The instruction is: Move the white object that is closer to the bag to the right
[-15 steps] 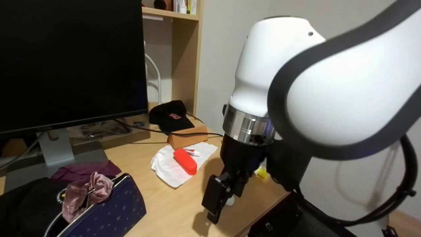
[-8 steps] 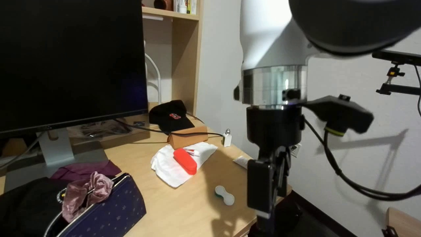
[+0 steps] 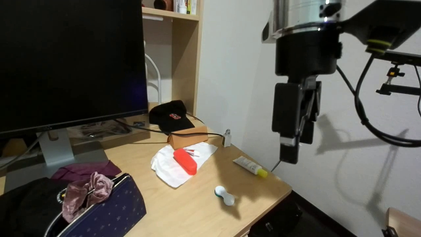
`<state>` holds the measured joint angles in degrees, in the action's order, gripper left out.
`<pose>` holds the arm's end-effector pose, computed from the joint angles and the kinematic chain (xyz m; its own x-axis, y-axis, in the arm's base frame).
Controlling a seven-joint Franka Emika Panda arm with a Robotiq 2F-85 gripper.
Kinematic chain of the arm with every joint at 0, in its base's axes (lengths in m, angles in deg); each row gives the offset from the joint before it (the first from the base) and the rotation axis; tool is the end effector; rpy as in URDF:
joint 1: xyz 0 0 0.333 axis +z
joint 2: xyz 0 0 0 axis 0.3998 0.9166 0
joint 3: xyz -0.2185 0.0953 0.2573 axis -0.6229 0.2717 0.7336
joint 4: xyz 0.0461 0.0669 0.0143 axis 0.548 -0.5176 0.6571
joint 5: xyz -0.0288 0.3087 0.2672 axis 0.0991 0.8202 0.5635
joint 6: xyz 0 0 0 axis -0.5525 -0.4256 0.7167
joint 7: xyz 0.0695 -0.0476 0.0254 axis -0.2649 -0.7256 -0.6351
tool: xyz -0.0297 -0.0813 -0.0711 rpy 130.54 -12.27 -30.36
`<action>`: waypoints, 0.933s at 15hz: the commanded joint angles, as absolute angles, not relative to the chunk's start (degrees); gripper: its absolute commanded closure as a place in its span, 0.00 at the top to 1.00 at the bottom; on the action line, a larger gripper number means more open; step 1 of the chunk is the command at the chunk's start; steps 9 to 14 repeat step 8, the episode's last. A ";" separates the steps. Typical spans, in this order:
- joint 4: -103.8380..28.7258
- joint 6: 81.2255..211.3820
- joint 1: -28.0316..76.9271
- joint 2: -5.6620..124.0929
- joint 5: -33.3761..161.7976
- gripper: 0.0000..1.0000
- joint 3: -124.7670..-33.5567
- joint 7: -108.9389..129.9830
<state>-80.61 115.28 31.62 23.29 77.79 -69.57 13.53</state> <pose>0.4035 0.1168 0.4611 0.9710 0.0449 -0.2349 0.0210 -0.9944 -0.1034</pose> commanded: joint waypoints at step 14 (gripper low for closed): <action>-88.56 115.15 26.21 11.74 76.60 1.00 -69.10 23.00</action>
